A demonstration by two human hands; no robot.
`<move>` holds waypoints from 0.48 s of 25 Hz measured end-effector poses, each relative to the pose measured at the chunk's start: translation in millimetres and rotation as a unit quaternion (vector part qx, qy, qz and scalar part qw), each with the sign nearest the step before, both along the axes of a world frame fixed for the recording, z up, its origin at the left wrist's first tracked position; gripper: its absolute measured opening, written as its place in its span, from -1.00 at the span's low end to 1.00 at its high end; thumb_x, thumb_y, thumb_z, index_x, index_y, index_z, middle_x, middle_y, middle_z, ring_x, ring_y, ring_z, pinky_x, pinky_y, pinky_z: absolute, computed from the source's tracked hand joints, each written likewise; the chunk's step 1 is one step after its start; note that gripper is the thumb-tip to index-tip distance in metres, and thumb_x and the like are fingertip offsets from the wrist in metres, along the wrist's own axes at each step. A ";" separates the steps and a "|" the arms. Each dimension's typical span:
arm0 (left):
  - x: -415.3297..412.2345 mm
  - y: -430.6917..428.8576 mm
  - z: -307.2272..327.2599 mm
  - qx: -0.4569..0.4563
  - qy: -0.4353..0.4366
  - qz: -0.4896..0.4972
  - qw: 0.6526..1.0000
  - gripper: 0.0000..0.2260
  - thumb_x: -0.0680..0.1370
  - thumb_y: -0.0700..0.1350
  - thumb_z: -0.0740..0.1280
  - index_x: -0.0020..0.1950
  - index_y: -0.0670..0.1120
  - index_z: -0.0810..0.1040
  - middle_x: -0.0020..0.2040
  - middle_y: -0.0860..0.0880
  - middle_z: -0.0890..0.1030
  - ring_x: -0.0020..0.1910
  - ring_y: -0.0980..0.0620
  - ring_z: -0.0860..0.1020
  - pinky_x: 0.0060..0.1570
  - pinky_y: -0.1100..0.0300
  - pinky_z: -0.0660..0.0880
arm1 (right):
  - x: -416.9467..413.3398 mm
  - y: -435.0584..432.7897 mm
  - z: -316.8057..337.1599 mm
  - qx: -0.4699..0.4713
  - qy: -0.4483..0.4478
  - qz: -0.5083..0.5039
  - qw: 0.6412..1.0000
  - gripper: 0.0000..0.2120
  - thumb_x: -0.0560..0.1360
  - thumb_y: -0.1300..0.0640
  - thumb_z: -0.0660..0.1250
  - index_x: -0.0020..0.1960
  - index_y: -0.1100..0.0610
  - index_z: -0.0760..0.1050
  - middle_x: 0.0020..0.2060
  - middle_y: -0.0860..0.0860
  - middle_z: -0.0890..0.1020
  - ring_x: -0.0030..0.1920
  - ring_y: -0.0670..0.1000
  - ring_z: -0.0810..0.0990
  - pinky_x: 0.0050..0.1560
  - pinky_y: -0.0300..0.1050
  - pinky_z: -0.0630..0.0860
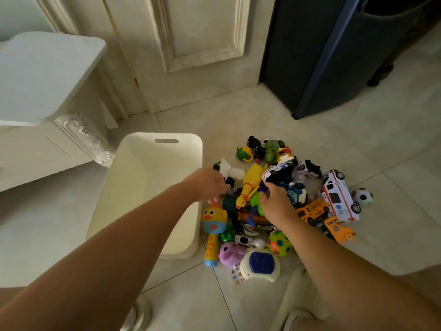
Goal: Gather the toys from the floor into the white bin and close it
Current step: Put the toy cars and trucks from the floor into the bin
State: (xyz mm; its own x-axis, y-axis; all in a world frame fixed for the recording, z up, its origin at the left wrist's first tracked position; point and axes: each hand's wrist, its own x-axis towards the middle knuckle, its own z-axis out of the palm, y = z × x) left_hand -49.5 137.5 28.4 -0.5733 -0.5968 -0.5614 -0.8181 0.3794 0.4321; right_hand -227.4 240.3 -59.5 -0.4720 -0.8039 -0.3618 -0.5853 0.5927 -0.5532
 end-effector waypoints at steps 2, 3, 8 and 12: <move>-36.3 3.5 -9.9 -0.001 0.058 -0.012 0.998 -0.74 0.60 -0.05 0.22 0.07 -0.16 0.62 0.02 -0.05 0.65 0.01 -0.02 0.61 0.06 0.14 0.50 | -27.5 4.7 -7.0 -0.031 0.005 -0.066 0.997 -0.56 0.63 0.06 0.13 0.49 0.14 0.27 0.38 0.22 0.36 0.32 0.25 0.44 0.29 0.11 0.42; -56.1 7.2 -17.2 0.012 0.069 -0.022 0.997 -0.76 0.60 -0.05 0.22 0.13 -0.10 0.62 0.09 -0.02 0.62 0.09 0.00 0.57 0.11 0.16 0.46 | -46.0 8.4 -11.9 -0.042 0.017 -0.098 0.994 -0.57 0.62 0.07 0.14 0.46 0.14 0.30 0.37 0.23 0.38 0.32 0.26 0.43 0.29 0.12 0.42; -146.8 21.0 -60.5 0.058 0.133 0.011 0.989 -0.69 0.60 -0.01 0.26 0.35 0.02 0.49 0.29 -0.06 0.54 0.16 -0.05 0.55 0.06 0.21 0.44 | -146.7 45.9 -45.2 0.015 0.102 -0.197 0.975 -0.59 0.60 0.08 0.16 0.43 0.15 0.34 0.31 0.27 0.41 0.31 0.28 0.39 0.25 0.12 0.38; -201.1 25.5 -82.8 0.039 0.158 0.001 0.987 -0.70 0.61 -0.06 0.24 0.35 0.05 0.49 0.30 0.00 0.51 -0.01 -0.03 0.56 -0.14 0.24 0.41 | -203.7 66.1 -73.8 0.114 0.110 -0.220 0.963 -0.52 0.60 0.06 0.15 0.51 0.03 0.21 0.45 0.19 0.27 0.40 0.24 0.28 0.34 0.09 0.31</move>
